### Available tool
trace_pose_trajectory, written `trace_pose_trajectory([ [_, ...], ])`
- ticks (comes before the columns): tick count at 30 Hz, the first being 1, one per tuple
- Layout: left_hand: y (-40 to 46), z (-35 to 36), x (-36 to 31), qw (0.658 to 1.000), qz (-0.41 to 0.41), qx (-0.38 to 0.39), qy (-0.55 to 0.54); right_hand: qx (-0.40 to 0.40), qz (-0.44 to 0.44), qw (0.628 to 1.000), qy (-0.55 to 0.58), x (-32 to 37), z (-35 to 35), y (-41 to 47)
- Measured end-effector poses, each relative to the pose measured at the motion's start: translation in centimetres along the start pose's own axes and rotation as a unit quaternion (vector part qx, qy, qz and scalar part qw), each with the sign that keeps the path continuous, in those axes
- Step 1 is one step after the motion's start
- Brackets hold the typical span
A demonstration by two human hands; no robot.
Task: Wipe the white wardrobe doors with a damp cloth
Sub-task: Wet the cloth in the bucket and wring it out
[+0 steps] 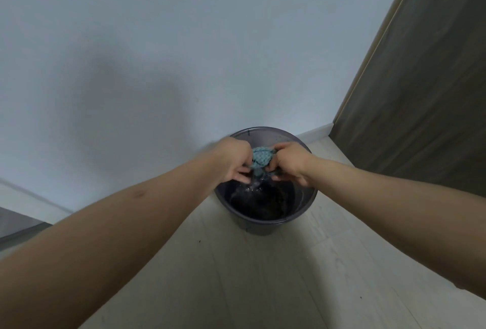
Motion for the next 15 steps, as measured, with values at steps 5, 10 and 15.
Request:
trace_pose_trajectory([
  [5,-0.3,0.2,0.8,0.988,-0.019,0.121,0.097,0.028,-0.055,0.998,0.019,1.9,-0.4,-0.9],
  [10,-0.7,1.9,0.8,0.953,0.016,0.299,-0.046,0.108,-0.083,0.989,0.055,3.4,-0.4,-2.3],
  [15,-1.4,2.8,0.5,0.945,0.016,0.312,-0.102,0.001,-0.13,0.989,-0.066,2.8,-1.3,-2.1],
])
Point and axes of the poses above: each hand's wrist, its own y-axis towards the middle knuckle, its own z-axis out of the palm, x = y × z, the point moved 6 cm from there along y, towards the middle knuckle, and after that the axes turned 8 degrees about z, right-handed, at the moved point
